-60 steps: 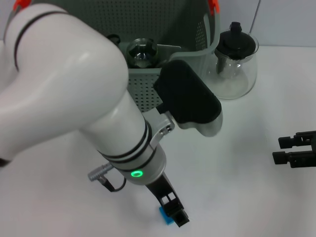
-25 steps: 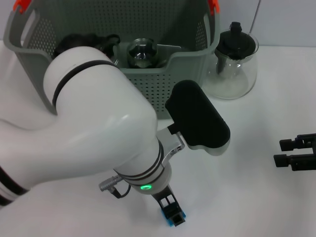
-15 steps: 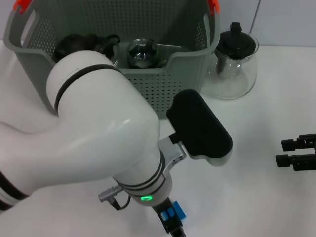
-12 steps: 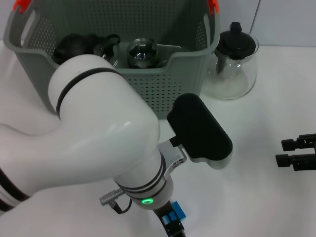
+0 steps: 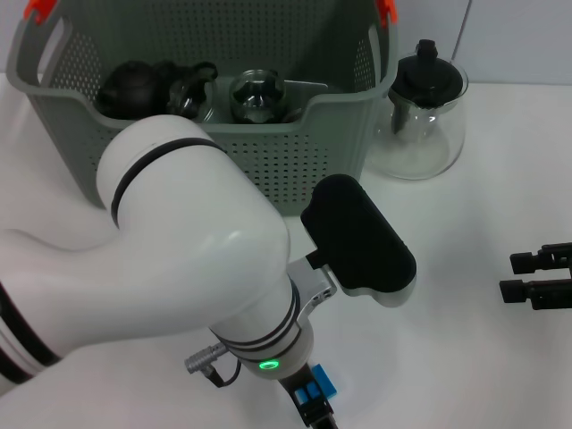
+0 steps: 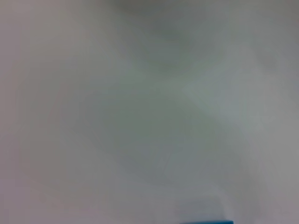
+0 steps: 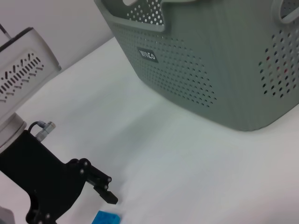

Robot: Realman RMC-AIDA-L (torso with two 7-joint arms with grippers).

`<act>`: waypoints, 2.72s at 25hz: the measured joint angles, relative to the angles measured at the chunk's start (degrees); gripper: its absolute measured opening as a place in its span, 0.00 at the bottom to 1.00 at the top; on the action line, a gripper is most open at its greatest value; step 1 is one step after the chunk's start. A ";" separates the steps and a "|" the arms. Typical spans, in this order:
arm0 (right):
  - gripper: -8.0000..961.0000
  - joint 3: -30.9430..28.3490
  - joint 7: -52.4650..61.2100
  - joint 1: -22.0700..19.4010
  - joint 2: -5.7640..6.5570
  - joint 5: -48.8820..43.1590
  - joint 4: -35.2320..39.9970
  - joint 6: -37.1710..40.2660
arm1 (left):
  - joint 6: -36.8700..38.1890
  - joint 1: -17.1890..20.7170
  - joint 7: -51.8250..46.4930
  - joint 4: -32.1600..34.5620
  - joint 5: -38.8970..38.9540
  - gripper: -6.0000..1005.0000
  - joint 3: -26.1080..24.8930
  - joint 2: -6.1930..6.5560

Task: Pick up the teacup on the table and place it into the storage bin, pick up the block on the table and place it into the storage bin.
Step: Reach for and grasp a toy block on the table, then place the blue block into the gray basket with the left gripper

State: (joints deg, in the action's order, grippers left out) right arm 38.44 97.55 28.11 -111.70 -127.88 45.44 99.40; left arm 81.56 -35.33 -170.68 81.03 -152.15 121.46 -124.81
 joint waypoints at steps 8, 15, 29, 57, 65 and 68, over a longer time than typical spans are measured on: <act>0.68 -0.04 -0.08 0.05 0.00 0.00 0.00 0.00 | -0.99 -0.08 0.06 -0.58 0.14 0.83 0.16 0.00; 0.68 -0.04 -0.09 0.11 0.00 0.00 0.05 0.00 | -1.57 -0.52 0.09 -1.46 0.27 0.70 0.21 0.00; 0.68 -0.92 -0.14 -0.07 0.00 0.03 0.19 0.00 | 9.20 3.12 1.89 18.06 1.02 0.41 -9.36 0.00; 0.68 -1.52 0.01 1.02 0.16 0.03 -0.09 -0.43 | -26.81 -25.65 31.19 -33.70 5.04 0.45 -59.13 5.50; 0.68 -1.36 0.13 1.43 0.17 0.00 -0.09 -0.62 | -29.41 -24.15 31.20 -32.81 0.71 0.46 -55.71 2.55; 0.68 -1.41 0.08 1.45 0.17 0.00 -0.09 -0.62 | -29.77 -24.10 31.20 -32.82 0.65 0.46 -55.54 2.29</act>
State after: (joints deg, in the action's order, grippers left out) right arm 37.03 97.63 29.55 -111.53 -127.88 45.35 98.78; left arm 51.79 -59.43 -139.48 48.21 -151.50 65.92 -122.52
